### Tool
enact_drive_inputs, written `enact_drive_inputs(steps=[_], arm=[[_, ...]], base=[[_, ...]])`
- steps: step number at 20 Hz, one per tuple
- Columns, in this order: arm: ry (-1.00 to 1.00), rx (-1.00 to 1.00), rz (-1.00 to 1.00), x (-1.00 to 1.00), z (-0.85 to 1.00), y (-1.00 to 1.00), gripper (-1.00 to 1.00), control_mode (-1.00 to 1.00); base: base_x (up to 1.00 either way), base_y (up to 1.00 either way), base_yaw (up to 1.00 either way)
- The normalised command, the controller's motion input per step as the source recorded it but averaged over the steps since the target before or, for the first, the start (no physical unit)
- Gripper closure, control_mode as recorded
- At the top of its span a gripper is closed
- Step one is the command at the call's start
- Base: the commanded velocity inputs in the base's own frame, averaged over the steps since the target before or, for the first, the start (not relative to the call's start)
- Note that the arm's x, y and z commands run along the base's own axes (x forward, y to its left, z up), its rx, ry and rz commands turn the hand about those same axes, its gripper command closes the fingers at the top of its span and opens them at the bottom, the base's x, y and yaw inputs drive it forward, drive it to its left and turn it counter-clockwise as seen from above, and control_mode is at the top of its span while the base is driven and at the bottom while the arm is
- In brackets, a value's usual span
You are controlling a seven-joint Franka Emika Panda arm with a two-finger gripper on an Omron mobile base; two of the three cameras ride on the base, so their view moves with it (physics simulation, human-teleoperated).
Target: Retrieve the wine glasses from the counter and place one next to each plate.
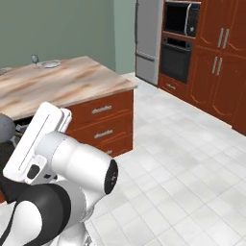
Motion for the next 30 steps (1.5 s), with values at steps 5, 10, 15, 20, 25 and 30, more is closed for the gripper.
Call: enact_drive_inputs(steps=[5,10,15,20,25,30], arm=[[0.0,0.0,0.0,0.0,0.0,0.0,1.0,1.0],[0.0,0.0,0.0,0.0,0.0,0.0,1.0,1.0],[0.0,0.0,0.0,0.0,0.0,0.0,1.0,1.0],[0.0,0.0,0.0,0.0,0.0,0.0,1.0,1.0],[0.0,0.0,0.0,0.0,0.0,0.0,1.0,1.0],[0.0,0.0,0.0,0.0,0.0,0.0,1.0,1.0]], base=[[1.0,-0.78,0.05],[1.0,-0.64,0.09],[1.0,-0.37,0.2],[1.0,-0.13,0.27],[1.0,-0.06,0.28],[1.0,-0.23,0.29]])
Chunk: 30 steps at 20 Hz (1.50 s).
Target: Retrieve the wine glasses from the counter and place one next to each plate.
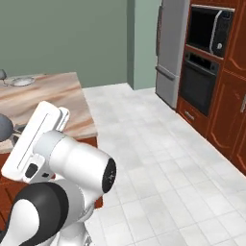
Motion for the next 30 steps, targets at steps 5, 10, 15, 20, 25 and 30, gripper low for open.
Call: enact_drive_inputs(steps=[5,10,15,20,25,30], arm=[[0.0,0.0,0.0,0.0,0.0,0.0,1.0,1.0],[0.0,0.0,0.0,0.0,0.0,0.0,1.0,1.0],[0.0,0.0,0.0,0.0,0.0,0.0,1.0,1.0],[0.0,0.0,0.0,0.0,0.0,0.0,1.0,1.0],[0.0,0.0,0.0,0.0,0.0,0.0,1.0,1.0],[0.0,0.0,0.0,0.0,0.0,0.0,1.0,1.0]], base=[[1.0,-0.47,0.33],[1.0,-0.47,0.34],[1.0,-0.52,0.37],[1.0,-0.56,0.39],[1.0,-0.53,0.37],[1.0,-0.61,0.39]])
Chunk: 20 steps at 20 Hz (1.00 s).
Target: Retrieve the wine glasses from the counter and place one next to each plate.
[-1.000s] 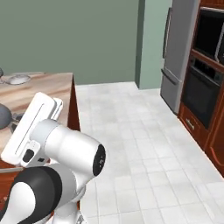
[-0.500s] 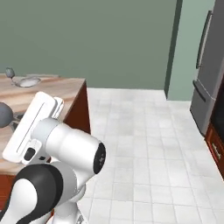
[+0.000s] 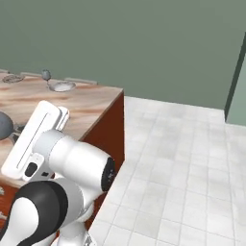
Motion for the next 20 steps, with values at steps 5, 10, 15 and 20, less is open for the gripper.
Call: enact_drive_inputs(steps=[5,10,15,20], arm=[[0.0,0.0,0.0,0.0,0.0,0.0,1.0,1.0],[0.0,0.0,0.0,0.0,0.0,0.0,1.0,1.0],[0.0,0.0,0.0,0.0,0.0,0.0,1.0,1.0],[0.0,0.0,0.0,0.0,0.0,0.0,1.0,1.0]], base=[[0.76,-1.0,0.23],[0.53,-0.93,0.02],[1.0,-0.68,0.18],[1.0,-0.73,0.25]])
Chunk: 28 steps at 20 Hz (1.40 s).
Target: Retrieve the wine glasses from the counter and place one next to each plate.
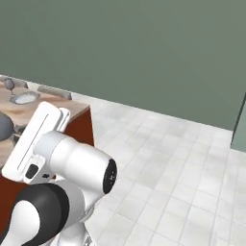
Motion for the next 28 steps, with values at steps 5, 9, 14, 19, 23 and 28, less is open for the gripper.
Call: enact_drive_inputs(steps=[5,9,14,19,23,28], arm=[[0.0,0.0,0.0,0.0,0.0,0.0,1.0,1.0],[0.0,0.0,0.0,0.0,0.0,0.0,1.0,1.0],[0.0,0.0,0.0,0.0,0.0,0.0,1.0,1.0],[0.0,0.0,0.0,0.0,0.0,0.0,1.0,1.0],[0.0,0.0,0.0,0.0,0.0,0.0,1.0,1.0],[0.0,0.0,0.0,0.0,0.0,0.0,1.0,1.0]], base=[[1.0,-0.78,0.34],[1.0,-0.71,0.38],[1.0,-0.65,0.4],[1.0,-0.7,0.38],[1.0,-0.71,0.37],[1.0,-0.92,0.22]])
